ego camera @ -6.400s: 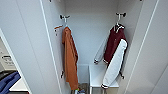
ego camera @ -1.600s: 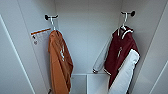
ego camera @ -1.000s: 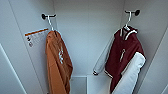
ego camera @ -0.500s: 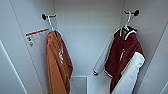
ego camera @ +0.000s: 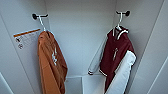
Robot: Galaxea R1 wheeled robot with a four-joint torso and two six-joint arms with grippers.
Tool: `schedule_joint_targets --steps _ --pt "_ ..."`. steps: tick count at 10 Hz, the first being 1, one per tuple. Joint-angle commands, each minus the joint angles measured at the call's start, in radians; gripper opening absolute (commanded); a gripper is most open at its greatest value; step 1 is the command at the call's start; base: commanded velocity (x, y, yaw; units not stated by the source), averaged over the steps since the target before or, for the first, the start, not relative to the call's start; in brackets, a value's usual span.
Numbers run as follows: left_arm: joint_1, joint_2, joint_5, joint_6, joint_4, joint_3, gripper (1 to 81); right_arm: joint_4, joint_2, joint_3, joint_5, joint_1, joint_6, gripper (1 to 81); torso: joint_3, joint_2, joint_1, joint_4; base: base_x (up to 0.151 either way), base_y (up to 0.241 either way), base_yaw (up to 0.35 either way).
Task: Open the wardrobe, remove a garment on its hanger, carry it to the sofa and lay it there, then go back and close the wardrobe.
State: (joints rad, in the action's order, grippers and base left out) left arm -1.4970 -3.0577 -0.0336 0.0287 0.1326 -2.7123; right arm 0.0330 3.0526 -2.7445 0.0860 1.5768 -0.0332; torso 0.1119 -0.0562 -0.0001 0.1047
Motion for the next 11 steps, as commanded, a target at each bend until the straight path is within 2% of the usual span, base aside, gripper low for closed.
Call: schedule_joint_targets --steps 1,5,6,7,8,10,11 --pt "0.071 0.005 0.05 0.007 0.01 0.002 81.1 0.007 0.001 0.0 -0.055 -0.031 -0.001 81.1 0.0 0.0 0.0 0.094 0.0 0.0 0.0" --pt "0.111 0.023 0.05 0.007 0.021 0.028 81.1 0.007 -0.001 -0.001 -0.055 -0.031 0.001 81.1 0.0 0.0 0.0 0.235 0.0 0.0 0.0" --pt "0.126 0.051 0.061 0.007 0.022 0.083 81.1 0.005 -0.001 -0.001 -0.054 -0.031 0.001 81.1 0.0 0.0 0.0 0.173 0.0 0.0 0.0" --pt "0.154 0.098 0.089 0.007 0.022 0.168 81.1 0.005 -0.001 -0.001 -0.054 -0.031 -0.001 81.1 0.0 0.0 0.0 0.203 0.0 0.0 0.0" --pt "0.183 0.152 0.106 0.005 0.021 0.269 81.1 0.005 -0.002 -0.001 -0.054 -0.031 -0.002 81.1 0.0 0.0 0.0 0.223 0.0 0.0 0.0" --pt "0.253 0.264 0.109 0.002 0.013 0.463 81.1 0.005 -0.002 -0.001 -0.052 -0.031 -0.002 81.1 0.0 0.0 0.0 0.227 0.0 0.0 0.0" --pt "0.298 0.305 0.142 -0.006 0.006 0.523 81.1 0.005 -0.002 -0.001 -0.052 -0.034 -0.002 81.1 0.0 0.0 0.0 0.227 0.0 0.0 0.0"
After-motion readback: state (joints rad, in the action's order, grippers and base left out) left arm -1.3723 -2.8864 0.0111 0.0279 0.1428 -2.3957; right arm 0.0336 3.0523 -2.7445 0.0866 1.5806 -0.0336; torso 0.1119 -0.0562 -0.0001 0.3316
